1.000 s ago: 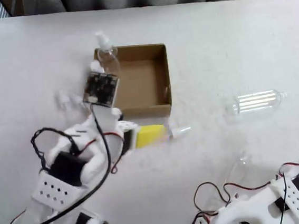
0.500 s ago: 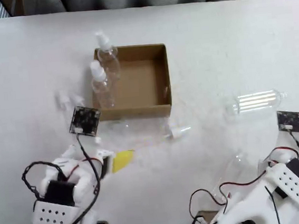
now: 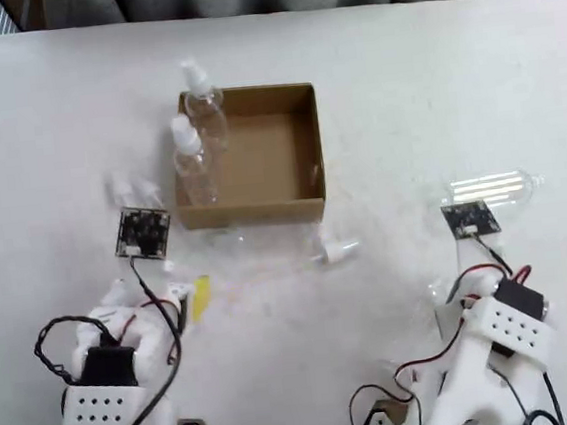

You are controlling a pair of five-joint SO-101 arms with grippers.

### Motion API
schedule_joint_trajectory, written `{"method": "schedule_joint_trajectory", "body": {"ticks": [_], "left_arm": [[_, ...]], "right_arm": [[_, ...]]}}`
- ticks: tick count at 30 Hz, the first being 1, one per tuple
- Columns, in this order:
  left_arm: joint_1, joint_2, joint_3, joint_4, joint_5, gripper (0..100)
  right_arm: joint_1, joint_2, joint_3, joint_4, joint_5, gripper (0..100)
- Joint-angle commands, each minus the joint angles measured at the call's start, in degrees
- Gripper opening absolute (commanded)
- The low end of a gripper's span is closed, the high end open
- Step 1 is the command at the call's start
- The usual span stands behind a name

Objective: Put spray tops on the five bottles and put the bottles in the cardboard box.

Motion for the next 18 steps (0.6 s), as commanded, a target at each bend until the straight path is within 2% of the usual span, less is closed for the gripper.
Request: {"method": "schedule_joint_trajectory", "body": {"ticks": [1, 9, 18], "left_arm": [[-0.4, -0.8, -0.6, -1.3, -1.1, 24], [-0.4, -0.8, -0.5, -1.2, -1.1, 24], [-0.4, -1.1, 0.7, -1.8, -1.3, 24]], "right_arm": [[-5.3, -0.5, -0.6, -2.1, -4.6, 1.5], [-16.3, -0.3, -0.4, -6.4, -14.0, 1.5], [-24.7, -0.7, -0.5, -4.9, -14.4, 1.5]]}}
